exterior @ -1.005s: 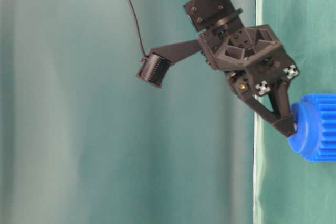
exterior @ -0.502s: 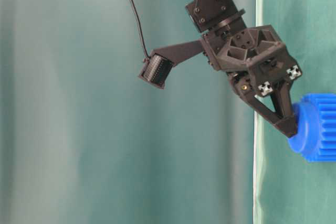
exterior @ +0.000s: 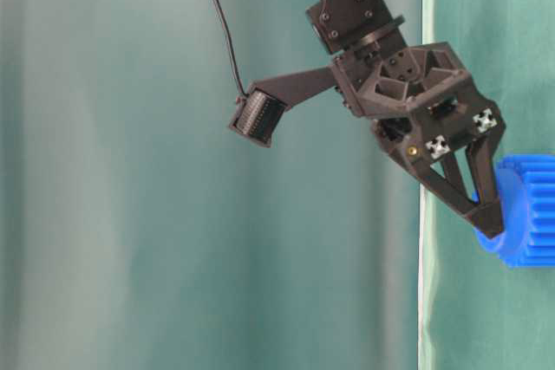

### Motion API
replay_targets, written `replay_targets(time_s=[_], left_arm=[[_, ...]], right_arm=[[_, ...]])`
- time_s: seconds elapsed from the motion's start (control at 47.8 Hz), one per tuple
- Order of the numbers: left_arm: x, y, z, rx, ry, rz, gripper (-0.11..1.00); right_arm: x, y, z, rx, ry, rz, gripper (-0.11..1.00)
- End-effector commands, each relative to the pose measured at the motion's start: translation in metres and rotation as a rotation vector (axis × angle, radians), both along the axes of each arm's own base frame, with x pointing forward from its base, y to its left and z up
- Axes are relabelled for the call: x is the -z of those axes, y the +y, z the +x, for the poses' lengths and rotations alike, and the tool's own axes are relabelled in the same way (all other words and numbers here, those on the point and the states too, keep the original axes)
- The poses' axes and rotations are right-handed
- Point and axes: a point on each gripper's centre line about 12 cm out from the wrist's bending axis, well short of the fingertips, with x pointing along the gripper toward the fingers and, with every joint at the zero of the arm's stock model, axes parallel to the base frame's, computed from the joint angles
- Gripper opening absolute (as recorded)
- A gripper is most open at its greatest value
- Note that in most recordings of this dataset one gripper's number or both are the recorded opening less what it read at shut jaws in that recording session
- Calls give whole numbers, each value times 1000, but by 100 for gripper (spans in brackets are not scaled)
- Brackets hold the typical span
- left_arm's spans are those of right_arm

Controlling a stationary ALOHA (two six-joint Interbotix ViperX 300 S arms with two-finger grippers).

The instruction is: Insert the shaft placed at a random location into the center hole of the medium gear at another random location.

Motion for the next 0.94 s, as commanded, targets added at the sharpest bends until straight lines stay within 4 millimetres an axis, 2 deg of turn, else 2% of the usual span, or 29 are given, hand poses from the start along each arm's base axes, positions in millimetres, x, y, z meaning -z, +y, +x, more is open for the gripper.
replay_targets(time_s=[0.0, 0.44, 0.921], left_arm=[[-5, 1, 2, -3, -14, 3, 0], [-7, 1, 1, -2, -21, 5, 0], [-7, 1, 1, -3, -23, 4, 0]], right_arm=[[-22, 0, 6, 1, -68, -4, 78], [-65, 2, -11, -1, -148, -20, 78], [-59, 6, -36, 2, -115, -8, 78]])
